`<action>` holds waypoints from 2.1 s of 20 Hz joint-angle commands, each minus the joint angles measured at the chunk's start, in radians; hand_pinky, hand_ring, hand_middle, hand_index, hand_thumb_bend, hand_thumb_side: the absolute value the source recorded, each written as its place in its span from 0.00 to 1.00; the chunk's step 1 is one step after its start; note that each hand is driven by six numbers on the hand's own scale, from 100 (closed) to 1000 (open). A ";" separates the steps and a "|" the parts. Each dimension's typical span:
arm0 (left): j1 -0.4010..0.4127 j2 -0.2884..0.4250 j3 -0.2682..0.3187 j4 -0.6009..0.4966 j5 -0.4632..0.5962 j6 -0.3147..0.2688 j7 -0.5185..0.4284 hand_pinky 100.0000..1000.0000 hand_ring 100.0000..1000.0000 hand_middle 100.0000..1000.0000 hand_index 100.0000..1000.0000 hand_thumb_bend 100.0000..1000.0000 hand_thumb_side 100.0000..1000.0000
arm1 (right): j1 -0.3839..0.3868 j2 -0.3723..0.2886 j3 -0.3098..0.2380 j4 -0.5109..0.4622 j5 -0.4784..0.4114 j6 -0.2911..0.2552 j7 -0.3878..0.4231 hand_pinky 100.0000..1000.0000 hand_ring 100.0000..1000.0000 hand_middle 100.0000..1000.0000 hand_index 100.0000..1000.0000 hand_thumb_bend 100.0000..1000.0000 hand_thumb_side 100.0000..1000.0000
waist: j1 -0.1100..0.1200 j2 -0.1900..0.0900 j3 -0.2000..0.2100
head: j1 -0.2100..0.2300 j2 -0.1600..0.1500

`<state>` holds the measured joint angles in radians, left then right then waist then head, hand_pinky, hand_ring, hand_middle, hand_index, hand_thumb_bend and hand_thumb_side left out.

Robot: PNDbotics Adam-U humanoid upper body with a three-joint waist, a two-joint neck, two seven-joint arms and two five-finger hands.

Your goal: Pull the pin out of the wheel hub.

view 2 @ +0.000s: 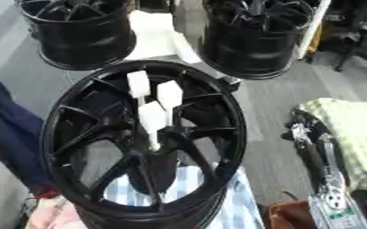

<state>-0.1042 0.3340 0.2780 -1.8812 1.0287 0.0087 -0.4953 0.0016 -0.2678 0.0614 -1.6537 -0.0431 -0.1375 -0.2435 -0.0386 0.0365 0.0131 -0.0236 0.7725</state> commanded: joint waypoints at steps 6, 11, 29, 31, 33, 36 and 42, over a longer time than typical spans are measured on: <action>-0.036 0.126 0.026 -0.015 -0.173 -0.079 0.105 0.87 0.97 0.86 0.84 0.00 0.67 | -0.025 -0.076 0.002 -0.028 0.006 0.005 0.015 0.64 0.50 0.54 0.81 0.00 0.66 | 0.001 -0.010 0.005 | -0.005 -0.003; -0.009 0.100 0.033 -0.010 -0.288 -0.054 0.214 0.88 0.91 0.86 0.85 0.00 0.70 | -0.086 -0.218 0.016 -0.110 0.013 0.032 0.057 0.65 0.51 0.55 0.83 0.00 0.67 | -0.003 -0.011 0.017 | -0.011 -0.003; 0.053 0.003 0.004 0.016 -0.471 0.051 0.315 0.89 0.82 0.86 0.89 0.00 0.80 | -0.461 -0.668 0.195 -0.346 -0.107 0.082 0.600 0.76 0.73 0.76 0.93 0.00 0.54 | -0.024 -0.009 0.060 | -0.026 -0.003; 0.052 -0.002 0.001 0.018 -0.470 0.056 0.308 0.89 0.82 0.86 0.89 0.00 0.80 | -0.494 -0.672 0.214 -0.346 -0.117 0.094 0.658 0.77 0.76 0.77 0.94 0.00 0.55 | -0.025 -0.007 0.063 | -0.029 -0.003; 0.051 -0.006 -0.001 0.020 -0.469 0.061 0.301 0.89 0.81 0.86 0.89 0.00 0.80 | -0.523 -0.671 0.231 -0.342 -0.122 0.109 0.712 0.78 0.77 0.79 0.95 0.00 0.55 | -0.027 -0.006 0.067 | -0.036 -0.003; 0.049 -0.010 -0.004 0.023 -0.470 0.068 0.289 0.89 0.81 0.86 0.89 0.00 0.81 | -0.568 -0.663 0.259 -0.316 -0.121 0.127 0.792 0.79 0.80 0.81 0.96 0.00 0.58 | -0.029 -0.004 0.071 | -0.047 -0.003; 0.048 -0.017 -0.007 0.027 -0.472 0.077 0.272 0.89 0.81 0.85 0.89 0.00 0.82 | -0.661 -0.614 0.322 -0.232 -0.082 0.133 0.944 0.81 0.83 0.83 0.97 0.00 0.54 | -0.032 -0.001 0.080 | -0.058 -0.003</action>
<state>-0.0453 0.3077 0.2721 -1.8431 0.5619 0.0853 -0.2168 -0.6408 -0.8738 0.3826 -1.9002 -0.1377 -0.0033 0.6719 -0.0756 0.0404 0.0928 -0.0771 0.7725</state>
